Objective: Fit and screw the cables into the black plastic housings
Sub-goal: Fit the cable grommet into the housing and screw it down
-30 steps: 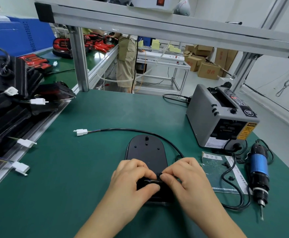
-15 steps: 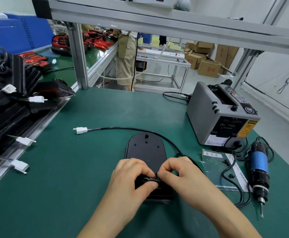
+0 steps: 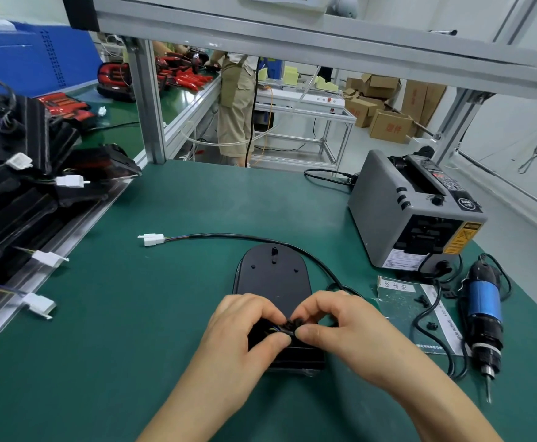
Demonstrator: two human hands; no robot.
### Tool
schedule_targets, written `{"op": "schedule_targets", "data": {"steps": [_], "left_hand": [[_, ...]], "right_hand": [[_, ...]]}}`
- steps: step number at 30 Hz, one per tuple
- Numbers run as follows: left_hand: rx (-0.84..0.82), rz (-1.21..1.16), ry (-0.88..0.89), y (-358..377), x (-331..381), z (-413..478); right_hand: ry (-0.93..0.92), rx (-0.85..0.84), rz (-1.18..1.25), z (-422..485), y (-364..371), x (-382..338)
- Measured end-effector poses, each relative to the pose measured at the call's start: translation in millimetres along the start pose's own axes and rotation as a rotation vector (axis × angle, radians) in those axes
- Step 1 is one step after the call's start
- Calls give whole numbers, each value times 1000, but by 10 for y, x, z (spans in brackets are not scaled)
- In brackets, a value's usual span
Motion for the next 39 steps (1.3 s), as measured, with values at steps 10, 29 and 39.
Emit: {"op": "schedule_targets", "data": {"steps": [10,29,39], "left_hand": [[-10,16,36,-17,30,13],[172,140,22,40,141,-19],[-34,63,-45,-69,52,42]], "right_hand": [[28,65,103,-9,15,27],[14,62,99,30,-10,-31],[2,38,10,72,8,-46]]}}
Point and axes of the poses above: each hand's wrist, its own z-axis towards the middle knuckle, its own y-axis out of the palm, x = y × z, the point moved 6 cm from there along z, towards the middle knuckle
